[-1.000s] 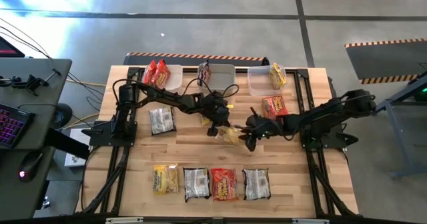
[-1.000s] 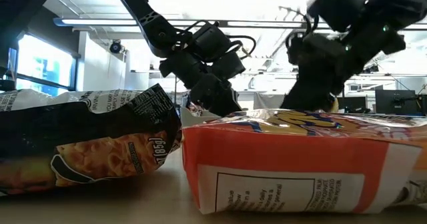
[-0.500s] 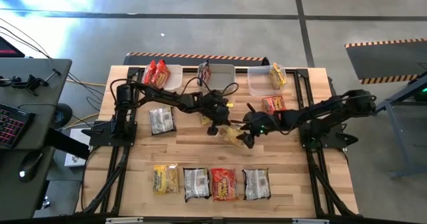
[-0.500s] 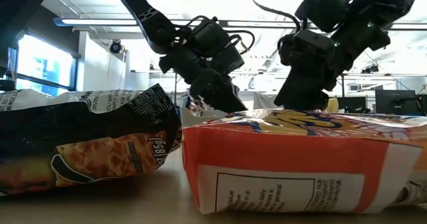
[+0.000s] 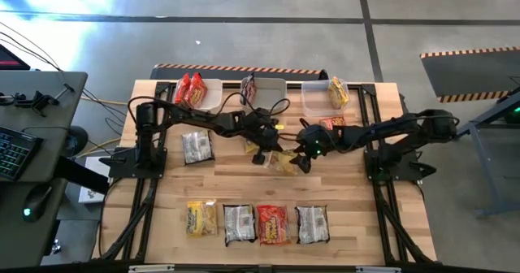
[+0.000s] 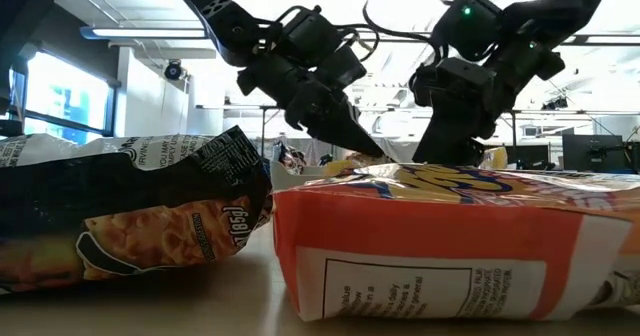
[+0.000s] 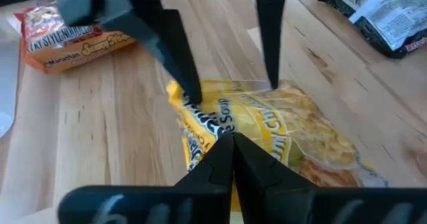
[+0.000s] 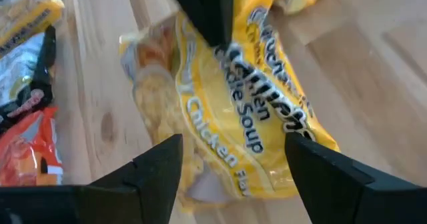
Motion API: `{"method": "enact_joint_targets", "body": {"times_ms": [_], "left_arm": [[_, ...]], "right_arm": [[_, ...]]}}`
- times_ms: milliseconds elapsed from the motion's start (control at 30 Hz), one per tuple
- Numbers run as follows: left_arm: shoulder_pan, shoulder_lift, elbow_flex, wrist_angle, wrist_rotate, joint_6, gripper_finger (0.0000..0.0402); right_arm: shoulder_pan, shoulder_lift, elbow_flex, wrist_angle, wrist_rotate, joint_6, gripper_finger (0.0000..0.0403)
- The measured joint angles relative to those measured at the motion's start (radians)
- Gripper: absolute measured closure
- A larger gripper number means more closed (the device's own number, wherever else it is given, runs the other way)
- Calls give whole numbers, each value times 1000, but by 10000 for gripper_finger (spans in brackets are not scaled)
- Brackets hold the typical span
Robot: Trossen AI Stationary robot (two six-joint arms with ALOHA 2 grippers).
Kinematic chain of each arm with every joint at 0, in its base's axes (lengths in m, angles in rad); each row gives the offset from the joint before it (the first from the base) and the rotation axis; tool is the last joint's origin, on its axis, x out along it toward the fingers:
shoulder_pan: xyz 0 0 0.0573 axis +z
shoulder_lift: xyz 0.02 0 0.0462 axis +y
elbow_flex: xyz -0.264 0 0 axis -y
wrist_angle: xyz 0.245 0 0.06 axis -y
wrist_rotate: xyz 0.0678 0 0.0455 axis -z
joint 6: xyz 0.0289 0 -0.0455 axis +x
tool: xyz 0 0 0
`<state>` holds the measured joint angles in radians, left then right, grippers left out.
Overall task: Sort Maruchan noodles
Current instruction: Put the yellow noodle pack into the transparent bin
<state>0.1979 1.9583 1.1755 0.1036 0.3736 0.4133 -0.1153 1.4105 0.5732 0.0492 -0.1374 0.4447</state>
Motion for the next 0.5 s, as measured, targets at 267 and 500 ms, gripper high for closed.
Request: {"method": "enact_joint_targets", "body": {"times_ms": [267, 500], "left_arm": [[-4, 0, 0, -22, 0, 9, 401], [-6, 0, 0, -11, 1, 27, 401]], "right_arm": [[-70, -93, 2, -13, -81, -85, 146], [-157, -104, 3, -40, -199, -203, 146]]}}
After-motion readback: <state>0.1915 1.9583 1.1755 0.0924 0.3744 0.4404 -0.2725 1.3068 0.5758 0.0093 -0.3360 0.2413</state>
